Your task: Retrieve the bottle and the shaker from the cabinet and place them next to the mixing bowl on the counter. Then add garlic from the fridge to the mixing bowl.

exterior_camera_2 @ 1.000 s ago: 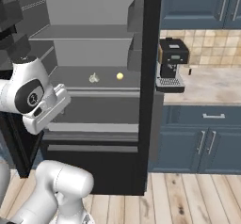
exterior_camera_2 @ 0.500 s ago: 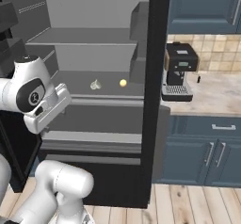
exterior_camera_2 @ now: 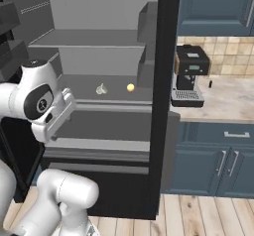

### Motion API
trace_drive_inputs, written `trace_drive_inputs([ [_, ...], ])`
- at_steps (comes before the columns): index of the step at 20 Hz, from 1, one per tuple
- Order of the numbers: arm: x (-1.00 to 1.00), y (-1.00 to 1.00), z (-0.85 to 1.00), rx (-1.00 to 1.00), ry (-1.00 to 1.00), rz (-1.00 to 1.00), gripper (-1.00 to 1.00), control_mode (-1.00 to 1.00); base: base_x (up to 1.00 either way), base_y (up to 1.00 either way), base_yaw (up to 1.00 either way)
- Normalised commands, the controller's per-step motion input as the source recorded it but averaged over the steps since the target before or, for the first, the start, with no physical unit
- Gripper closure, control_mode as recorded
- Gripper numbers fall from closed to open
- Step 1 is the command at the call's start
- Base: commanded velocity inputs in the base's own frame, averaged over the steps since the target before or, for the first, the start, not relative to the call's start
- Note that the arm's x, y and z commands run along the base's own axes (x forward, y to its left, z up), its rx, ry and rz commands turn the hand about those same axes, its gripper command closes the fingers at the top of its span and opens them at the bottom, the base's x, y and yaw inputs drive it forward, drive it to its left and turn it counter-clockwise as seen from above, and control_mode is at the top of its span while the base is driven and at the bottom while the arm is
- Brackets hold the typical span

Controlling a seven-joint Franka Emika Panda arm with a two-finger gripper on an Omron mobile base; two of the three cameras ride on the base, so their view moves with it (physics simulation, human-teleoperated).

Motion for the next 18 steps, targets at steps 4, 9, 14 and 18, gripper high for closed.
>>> trace_drive_inputs([
  [4,0.06,0.0,-0.05,-0.02,0.0,0.55,-1.0,-1.0,0.0,0.0,0.0],
  [9,0.07,0.0,0.0,-0.07,0.04,0.64,-1.0,-1.0,0.0,0.0,0.0],
  [14,0.15,0.0,-0.01,-0.18,0.09,0.64,-1.0,-1.0,0.0,0.0,0.0],
  [18,0.21,-0.02,-0.16,-0.1,0.0,0.67,-1.0,-1.0,0.0,0.0,0.0],
])
